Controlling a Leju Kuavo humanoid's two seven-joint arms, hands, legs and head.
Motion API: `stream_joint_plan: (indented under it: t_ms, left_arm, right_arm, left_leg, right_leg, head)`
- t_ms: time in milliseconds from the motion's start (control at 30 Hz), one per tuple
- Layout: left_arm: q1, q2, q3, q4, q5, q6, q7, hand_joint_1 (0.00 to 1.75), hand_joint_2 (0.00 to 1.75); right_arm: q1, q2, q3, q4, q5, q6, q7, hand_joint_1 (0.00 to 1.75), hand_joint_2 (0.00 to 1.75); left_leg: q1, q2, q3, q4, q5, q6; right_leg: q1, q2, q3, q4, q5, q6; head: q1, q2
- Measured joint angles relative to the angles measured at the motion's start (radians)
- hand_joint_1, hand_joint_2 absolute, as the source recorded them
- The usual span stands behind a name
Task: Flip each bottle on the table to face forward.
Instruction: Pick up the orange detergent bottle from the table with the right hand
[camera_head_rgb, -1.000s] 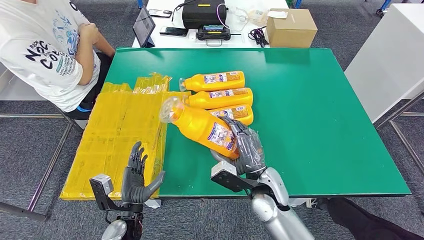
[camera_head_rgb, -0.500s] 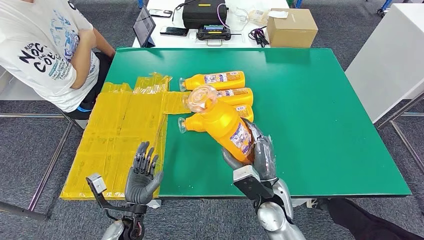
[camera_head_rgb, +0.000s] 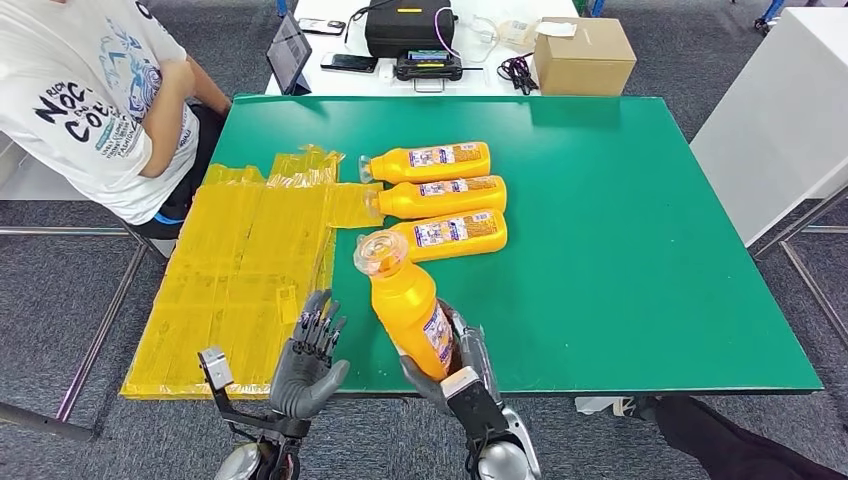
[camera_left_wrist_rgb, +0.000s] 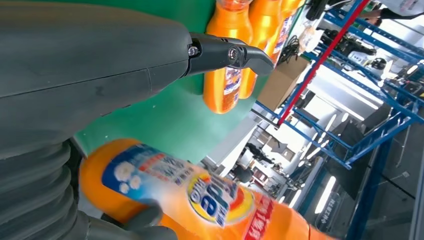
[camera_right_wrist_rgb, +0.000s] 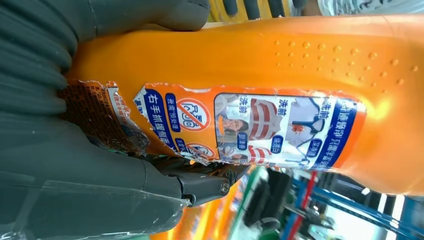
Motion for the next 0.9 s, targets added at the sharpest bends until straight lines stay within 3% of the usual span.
stream_joint_plan:
  t_ms: [467, 900]
  left_arm:
    - [0.003, 0.006, -0.008, 0.038, 0.031, -0.017, 0.012, 0.0, 1.75]
    - [0.026, 0.022, -0.008, 0.023, -0.124, 0.027, -0.057, 0.0, 1.75]
  right_arm:
    - [-0.012, 0.018, 0.085, 0.097, 0.044, 0.003, 0.035, 1.75, 1.75]
    - [-0.055, 0.023, 0.177, 0.198, 0.041, 0.068, 0.077, 1.75, 1.75]
  left_leg:
    - [0.0, 0.0, 0.0, 0.0, 0.0, 0.0]
    - [0.0, 0.0, 0.0, 0.0, 0.0, 0.0]
  right_leg:
    - [0.0, 0.0, 0.0, 0.0, 0.0, 0.0]
    - [0.0, 0.0, 0.0, 0.0, 0.0, 0.0]
  head:
    - [0.0, 0.0]
    - [0.0, 0.0]
